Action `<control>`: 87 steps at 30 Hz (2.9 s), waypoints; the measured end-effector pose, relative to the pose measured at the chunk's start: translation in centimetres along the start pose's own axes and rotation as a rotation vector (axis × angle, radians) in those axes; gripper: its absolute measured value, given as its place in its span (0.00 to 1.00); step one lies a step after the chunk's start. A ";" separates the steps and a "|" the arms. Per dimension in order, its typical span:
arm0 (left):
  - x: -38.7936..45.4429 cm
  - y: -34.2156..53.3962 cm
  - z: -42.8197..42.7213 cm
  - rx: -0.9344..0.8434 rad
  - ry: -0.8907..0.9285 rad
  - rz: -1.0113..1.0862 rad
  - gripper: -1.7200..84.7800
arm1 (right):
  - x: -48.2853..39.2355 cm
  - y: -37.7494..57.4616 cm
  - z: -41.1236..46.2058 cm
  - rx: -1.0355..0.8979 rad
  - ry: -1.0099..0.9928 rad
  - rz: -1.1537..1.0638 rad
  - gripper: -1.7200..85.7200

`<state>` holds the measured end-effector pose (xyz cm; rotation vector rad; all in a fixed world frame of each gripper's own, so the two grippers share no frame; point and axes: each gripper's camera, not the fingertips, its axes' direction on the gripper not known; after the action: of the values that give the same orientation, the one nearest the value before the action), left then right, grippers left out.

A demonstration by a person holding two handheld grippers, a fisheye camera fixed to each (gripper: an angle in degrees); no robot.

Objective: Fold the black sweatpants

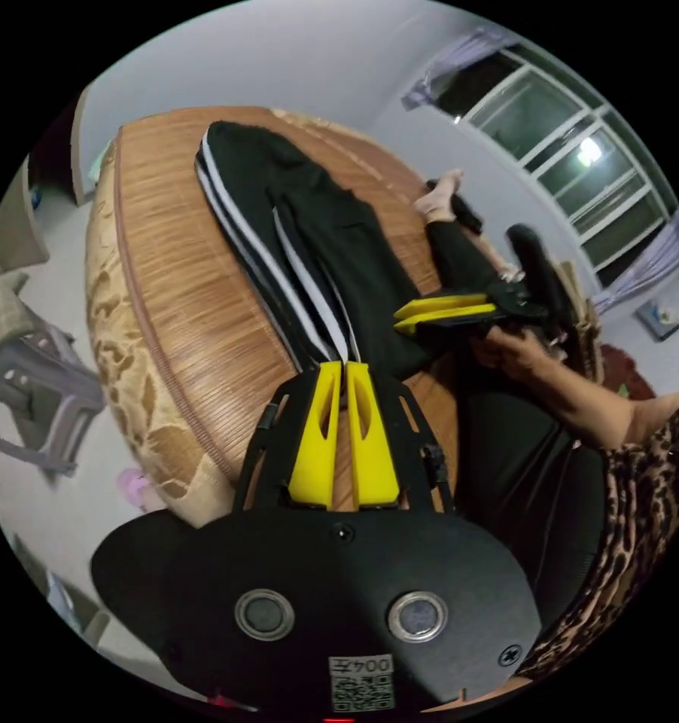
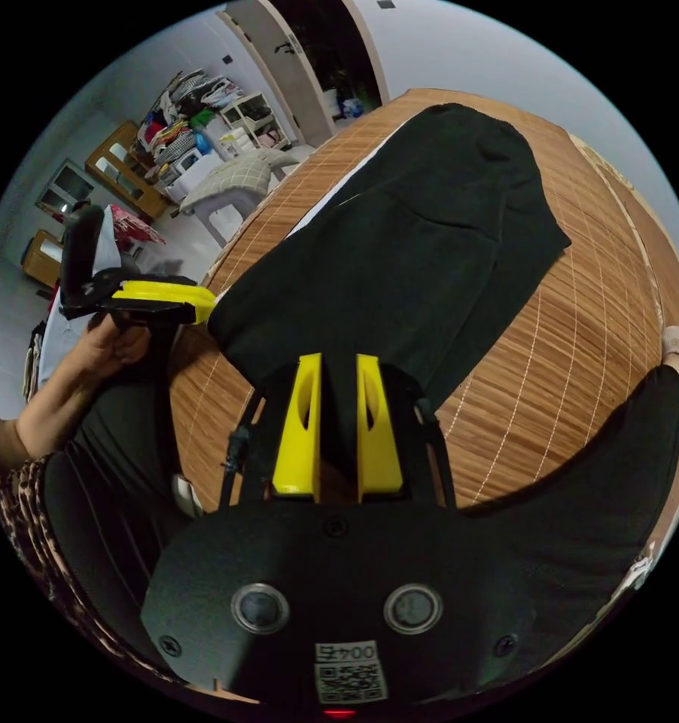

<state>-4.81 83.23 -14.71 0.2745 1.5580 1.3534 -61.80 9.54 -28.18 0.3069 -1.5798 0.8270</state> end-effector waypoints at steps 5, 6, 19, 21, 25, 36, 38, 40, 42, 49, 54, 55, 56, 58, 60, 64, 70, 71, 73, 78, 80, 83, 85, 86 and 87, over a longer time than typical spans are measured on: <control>-4.5 -0.9 1.4 -0.016 0.245 -0.191 0.04 | 1.9 -0.4 -1.2 0.000 -0.107 0.038 0.13; -5.1 -1.0 1.4 0.000 0.277 -0.211 0.04 | 3.3 0.1 -2.6 0.039 -0.185 0.106 0.13; -5.8 -4.7 1.8 0.018 0.282 -0.215 0.04 | 7.5 1.1 -5.0 -0.229 -0.216 0.146 0.13; -5.7 -5.3 1.9 0.018 0.273 -0.211 0.04 | 6.7 0.4 -4.2 -0.282 -0.169 0.100 0.12; -5.3 -6.5 1.9 0.011 0.232 -0.199 0.04 | 5.8 -0.5 -4.4 -0.272 -0.075 0.028 0.07; -4.6 -9.7 3.7 -0.124 0.275 -0.220 0.04 | 10.2 -1.1 -9.8 -0.092 -0.229 0.116 0.08; -4.2 -10.3 4.0 -0.152 0.287 -0.218 0.04 | 11.8 -1.5 -11.4 0.025 -0.245 0.127 0.09; -4.1 -10.8 4.1 -0.161 0.298 -0.246 0.04 | 13.6 -2.7 -12.4 0.127 -0.224 0.118 0.12; -4.0 -11.2 3.6 -0.125 0.287 -0.262 0.04 | 15.0 -4.4 -12.6 0.163 -0.206 0.102 0.12; -2.3 -16.5 0.9 0.108 0.094 -0.216 0.04 | 20.6 -11.4 -10.1 0.226 -0.172 0.152 0.13; -1.0 -23.6 4.1 0.116 0.006 -0.170 0.04 | 22.0 -13.3 -7.7 0.239 -0.222 0.143 0.13; -0.7 -25.2 4.9 0.122 0.000 -0.161 0.04 | 22.0 -13.9 -7.6 0.236 -0.193 0.125 0.13; -0.6 -25.9 5.4 0.122 -0.001 -0.160 0.04 | 22.0 -14.2 -7.5 0.230 -0.176 0.120 0.13; -0.5 -28.4 7.0 0.103 -0.009 -0.167 0.04 | 22.4 -15.1 -7.1 0.209 -0.170 0.114 0.13; -0.5 -29.8 8.4 0.071 -0.035 -0.178 0.04 | 22.6 -15.5 -7.1 0.214 -0.177 0.112 0.13; 0.0 -31.7 10.3 0.045 -0.044 -0.194 0.05 | 22.9 -16.6 -6.9 0.215 -0.153 0.096 0.12; 1.5 -33.3 11.8 0.067 -0.014 -0.173 0.06 | 22.7 -18.8 -5.8 0.170 -0.111 0.052 0.09; 1.8 -33.5 11.9 0.072 -0.019 -0.168 0.06 | 22.6 -19.0 -5.7 0.167 -0.098 0.050 0.09; 2.5 -33.9 12.4 0.074 -0.044 -0.158 0.07 | 22.5 -19.6 -5.6 0.160 -0.061 0.028 0.08; 3.3 -34.4 14.0 0.071 -0.015 -0.175 0.07 | 23.2 -20.8 -5.1 0.148 -0.072 0.026 0.08; 3.8 -34.4 14.1 0.084 -0.026 -0.166 0.06 | 23.3 -21.1 -5.2 0.153 -0.084 0.003 0.07; 5.2 -34.1 13.6 0.140 -0.043 -0.149 0.05 | 23.3 -21.5 -5.8 0.166 -0.107 -0.036 0.07; 6.9 -33.5 12.9 0.184 -0.063 -0.138 0.05 | 23.2 -21.7 -6.4 0.179 -0.119 -0.080 0.07; 7.3 -33.3 12.7 0.199 -0.070 -0.132 0.05 | 23.1 -21.7 -6.7 0.187 -0.118 -0.093 0.07; 8.4 -33.0 12.1 0.232 -0.091 -0.110 0.05 | 23.1 -21.8 -7.1 0.210 -0.113 -0.114 0.07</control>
<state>14.64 85.20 -45.14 0.3823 1.6301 1.0620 -47.39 4.87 0.61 0.5989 -1.5664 0.9006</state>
